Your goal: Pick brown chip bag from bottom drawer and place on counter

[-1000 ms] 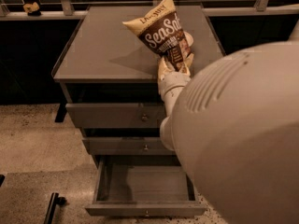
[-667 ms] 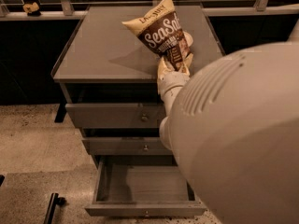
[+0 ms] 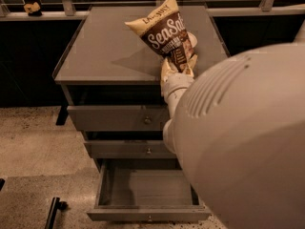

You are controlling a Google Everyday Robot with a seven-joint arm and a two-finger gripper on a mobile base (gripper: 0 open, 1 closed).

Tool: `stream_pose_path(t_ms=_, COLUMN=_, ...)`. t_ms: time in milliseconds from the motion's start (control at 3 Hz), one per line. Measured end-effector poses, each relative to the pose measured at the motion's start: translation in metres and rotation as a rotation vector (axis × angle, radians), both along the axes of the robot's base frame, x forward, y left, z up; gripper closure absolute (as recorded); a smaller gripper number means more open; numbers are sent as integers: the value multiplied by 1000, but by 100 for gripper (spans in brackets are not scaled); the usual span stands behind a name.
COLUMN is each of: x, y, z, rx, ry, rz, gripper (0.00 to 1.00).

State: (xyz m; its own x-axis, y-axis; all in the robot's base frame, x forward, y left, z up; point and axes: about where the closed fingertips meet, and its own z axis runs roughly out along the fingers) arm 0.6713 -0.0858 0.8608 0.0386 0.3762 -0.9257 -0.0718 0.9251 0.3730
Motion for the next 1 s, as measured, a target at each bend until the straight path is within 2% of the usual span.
stream_pose_path(t_ms=333, x=-9, y=-11, z=2, rx=-1, ry=12, rz=-31, gripper=100)
stream_pose_path(t_ms=1000, x=-11, y=-12, z=8, rx=-1, ry=5, rz=-25, gripper=100)
